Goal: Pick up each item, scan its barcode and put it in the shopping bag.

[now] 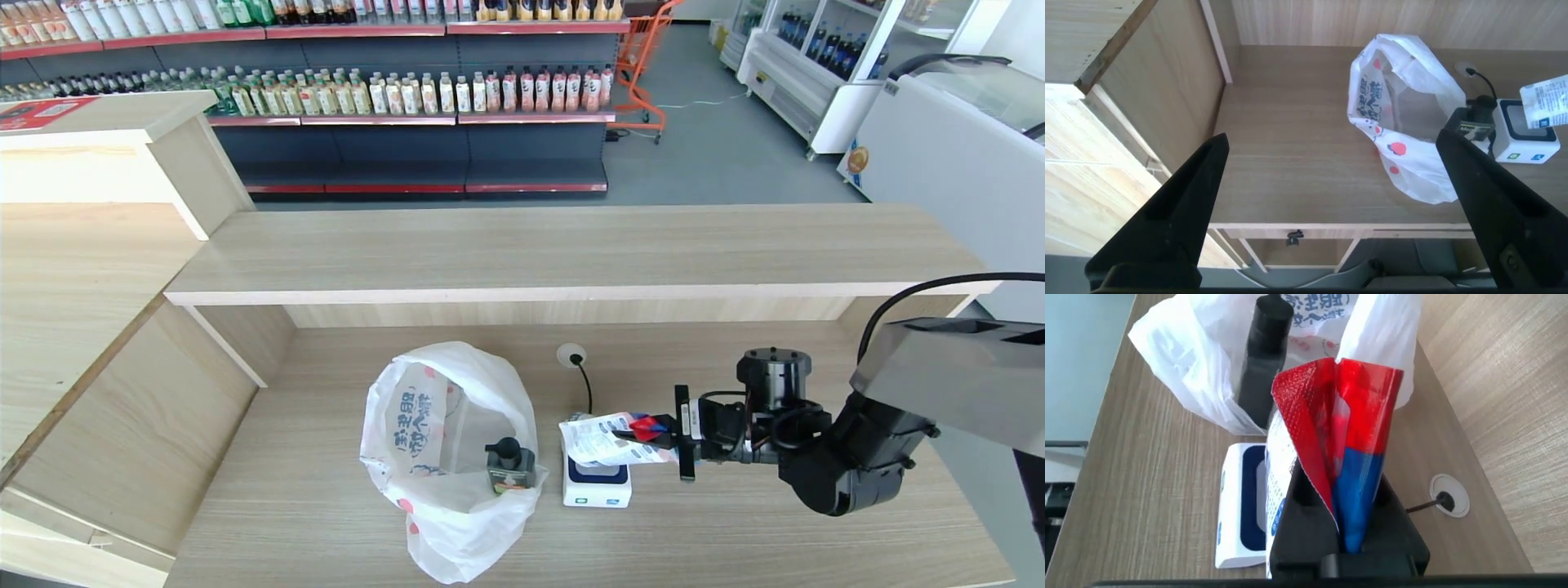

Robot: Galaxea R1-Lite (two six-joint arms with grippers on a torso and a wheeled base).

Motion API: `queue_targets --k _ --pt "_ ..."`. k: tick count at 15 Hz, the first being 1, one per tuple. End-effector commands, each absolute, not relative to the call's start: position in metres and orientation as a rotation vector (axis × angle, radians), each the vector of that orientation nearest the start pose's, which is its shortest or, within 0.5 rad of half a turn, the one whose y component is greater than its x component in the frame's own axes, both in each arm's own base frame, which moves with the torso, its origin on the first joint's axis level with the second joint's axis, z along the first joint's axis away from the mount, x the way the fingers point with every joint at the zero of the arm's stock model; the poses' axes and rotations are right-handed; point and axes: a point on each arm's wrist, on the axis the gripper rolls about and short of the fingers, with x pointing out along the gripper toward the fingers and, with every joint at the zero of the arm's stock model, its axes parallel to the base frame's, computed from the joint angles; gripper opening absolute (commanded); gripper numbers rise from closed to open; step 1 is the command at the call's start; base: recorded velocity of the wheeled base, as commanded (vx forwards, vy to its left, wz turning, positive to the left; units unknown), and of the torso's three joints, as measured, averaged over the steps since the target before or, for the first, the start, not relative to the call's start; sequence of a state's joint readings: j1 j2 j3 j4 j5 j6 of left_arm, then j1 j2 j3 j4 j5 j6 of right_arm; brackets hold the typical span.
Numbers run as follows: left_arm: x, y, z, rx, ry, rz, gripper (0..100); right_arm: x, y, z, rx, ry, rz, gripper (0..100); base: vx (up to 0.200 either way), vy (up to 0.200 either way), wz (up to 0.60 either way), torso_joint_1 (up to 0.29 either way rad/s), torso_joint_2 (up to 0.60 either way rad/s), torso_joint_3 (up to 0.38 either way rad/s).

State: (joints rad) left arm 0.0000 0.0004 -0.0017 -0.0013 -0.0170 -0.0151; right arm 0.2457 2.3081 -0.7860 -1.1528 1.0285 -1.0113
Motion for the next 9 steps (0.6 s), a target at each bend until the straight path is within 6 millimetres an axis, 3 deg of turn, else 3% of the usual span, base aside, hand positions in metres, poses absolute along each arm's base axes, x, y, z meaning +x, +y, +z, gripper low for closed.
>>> queue_targets --k 1,9 --pt "-0.0229 -0.0004 0.0761 -0.015 -0.003 -0.017 100 0.3592 0.1099 0.0138 -0.710 -0.301 1.315 0 0.000 0.000 0.00 0.000 0.00 0.000" --pt "-0.0229 -0.0004 0.0761 -0.015 -0.003 -0.017 100 0.3628 0.1139 0.0201 -0.706 -0.326 1.316 0 0.000 0.000 0.00 0.000 0.00 0.000"
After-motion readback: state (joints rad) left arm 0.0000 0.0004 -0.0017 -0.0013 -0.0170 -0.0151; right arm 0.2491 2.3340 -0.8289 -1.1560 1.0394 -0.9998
